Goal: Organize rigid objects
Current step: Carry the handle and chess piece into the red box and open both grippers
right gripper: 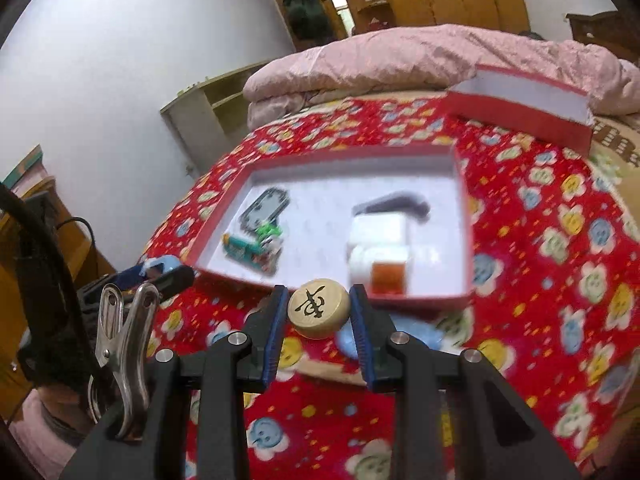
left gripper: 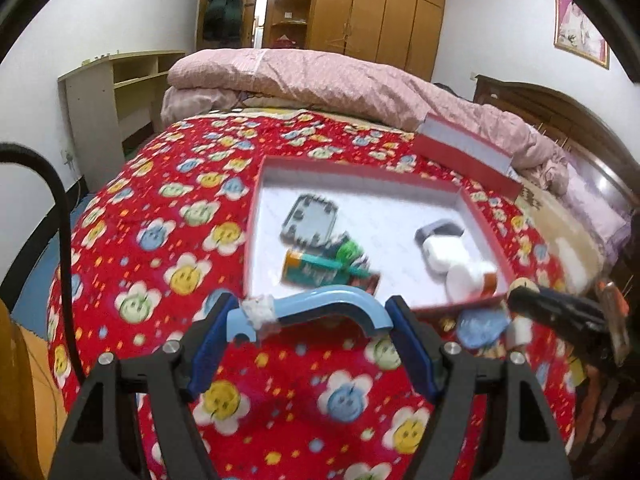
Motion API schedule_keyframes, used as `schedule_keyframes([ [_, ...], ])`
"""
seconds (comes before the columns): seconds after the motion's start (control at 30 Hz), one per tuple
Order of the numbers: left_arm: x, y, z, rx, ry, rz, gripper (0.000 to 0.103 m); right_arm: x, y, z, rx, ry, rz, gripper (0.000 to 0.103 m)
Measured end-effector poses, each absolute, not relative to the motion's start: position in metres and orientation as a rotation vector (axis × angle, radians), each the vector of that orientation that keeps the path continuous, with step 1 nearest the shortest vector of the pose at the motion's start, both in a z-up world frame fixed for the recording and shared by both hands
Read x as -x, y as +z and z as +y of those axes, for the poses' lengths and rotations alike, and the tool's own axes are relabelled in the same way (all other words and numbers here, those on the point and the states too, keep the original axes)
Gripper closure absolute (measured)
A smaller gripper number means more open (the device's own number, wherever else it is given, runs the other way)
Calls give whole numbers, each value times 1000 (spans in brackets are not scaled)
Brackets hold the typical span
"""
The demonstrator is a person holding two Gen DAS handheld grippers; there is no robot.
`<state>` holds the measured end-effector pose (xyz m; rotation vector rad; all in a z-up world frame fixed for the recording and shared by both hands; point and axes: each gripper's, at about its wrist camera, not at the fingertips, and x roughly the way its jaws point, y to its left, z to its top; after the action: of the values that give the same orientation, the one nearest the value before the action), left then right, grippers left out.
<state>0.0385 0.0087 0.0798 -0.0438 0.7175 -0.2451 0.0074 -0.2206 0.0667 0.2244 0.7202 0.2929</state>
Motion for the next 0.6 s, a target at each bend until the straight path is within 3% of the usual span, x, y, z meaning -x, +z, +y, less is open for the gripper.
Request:
schedule_keyframes([
  [0.6,-122,79,-46,54,-263,784,24,-66,62,-250,-229,129,737,71],
])
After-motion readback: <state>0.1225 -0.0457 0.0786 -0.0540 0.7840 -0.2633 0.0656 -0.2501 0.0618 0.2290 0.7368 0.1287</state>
